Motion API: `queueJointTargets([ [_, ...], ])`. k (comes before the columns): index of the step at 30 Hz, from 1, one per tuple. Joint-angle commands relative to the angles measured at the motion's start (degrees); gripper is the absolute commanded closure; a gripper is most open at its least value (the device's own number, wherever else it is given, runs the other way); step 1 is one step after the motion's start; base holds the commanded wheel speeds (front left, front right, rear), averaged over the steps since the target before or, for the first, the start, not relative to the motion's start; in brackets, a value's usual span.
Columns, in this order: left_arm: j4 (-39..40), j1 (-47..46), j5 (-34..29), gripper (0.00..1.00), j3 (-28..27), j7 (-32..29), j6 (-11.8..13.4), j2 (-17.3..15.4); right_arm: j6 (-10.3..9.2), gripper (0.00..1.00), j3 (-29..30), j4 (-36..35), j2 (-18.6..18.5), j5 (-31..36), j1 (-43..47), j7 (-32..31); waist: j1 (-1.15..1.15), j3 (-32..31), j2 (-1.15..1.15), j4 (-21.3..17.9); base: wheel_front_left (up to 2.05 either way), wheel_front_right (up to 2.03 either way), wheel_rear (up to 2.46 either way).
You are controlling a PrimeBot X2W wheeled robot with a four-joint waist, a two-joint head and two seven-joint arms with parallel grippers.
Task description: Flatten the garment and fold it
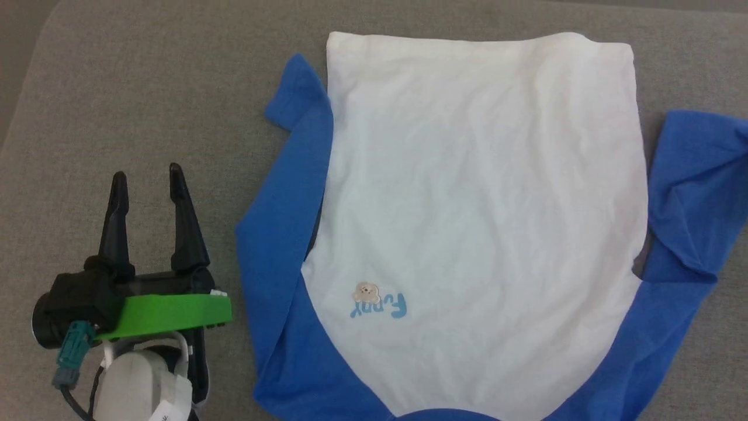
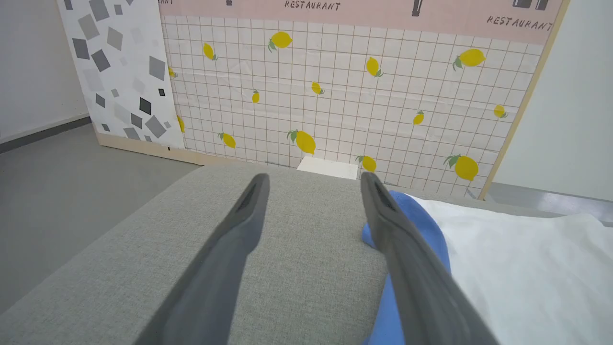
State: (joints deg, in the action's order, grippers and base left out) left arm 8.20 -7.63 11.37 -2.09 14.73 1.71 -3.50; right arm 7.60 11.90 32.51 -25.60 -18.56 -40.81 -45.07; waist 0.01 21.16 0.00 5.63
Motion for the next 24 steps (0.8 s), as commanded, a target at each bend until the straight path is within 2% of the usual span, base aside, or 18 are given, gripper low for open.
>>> queueJointTargets([
  [1, -0.1, 0.4, -1.0, 0.00, -0.5, 0.3, -0.4, 0.3, -0.11, 1.00, 1.9, 0.2, -0.9, 0.9, 1.3, 0.7, -0.01, -2.3, 0.00, -1.2, 0.00, 0.00, 0.00],
  [8, -0.3, 2.3, -0.6, 0.00, -2.5, 0.3, -1.1, 0.5, -0.11, 1.00, 12.4, -1.2, -2.7, 4.8, 7.2, 0.3, -0.01, -6.7, 0.00, -2.9, 0.00, 0.00, 0.00],
  [14, -0.1, 4.4, -0.2, 0.00, -4.1, 0.3, -1.3, 0.6, -0.11, 1.00, 17.5, -5.2, -3.0, 10.2, 11.9, 0.2, -0.01, -9.8, 0.00, -4.5, 0.00, 0.00, 0.00],
  [18, 0.0, 5.8, 0.1, 0.00, -4.8, 0.3, -1.4, 0.6, -0.11, 1.00, 15.9, -10.0, -1.3, 11.0, 13.4, -0.8, -0.01, -11.7, 0.00, -5.4, 0.00, 0.00, 0.00],
  [24, 0.0, 7.3, 0.4, 0.00, -5.3, 0.3, -1.4, 0.6, -0.11, 1.00, 5.5, -21.6, -0.5, 5.1, 17.7, -1.7, -0.01, -13.8, 0.00, -6.2, 0.00, 0.00, 0.00],
])
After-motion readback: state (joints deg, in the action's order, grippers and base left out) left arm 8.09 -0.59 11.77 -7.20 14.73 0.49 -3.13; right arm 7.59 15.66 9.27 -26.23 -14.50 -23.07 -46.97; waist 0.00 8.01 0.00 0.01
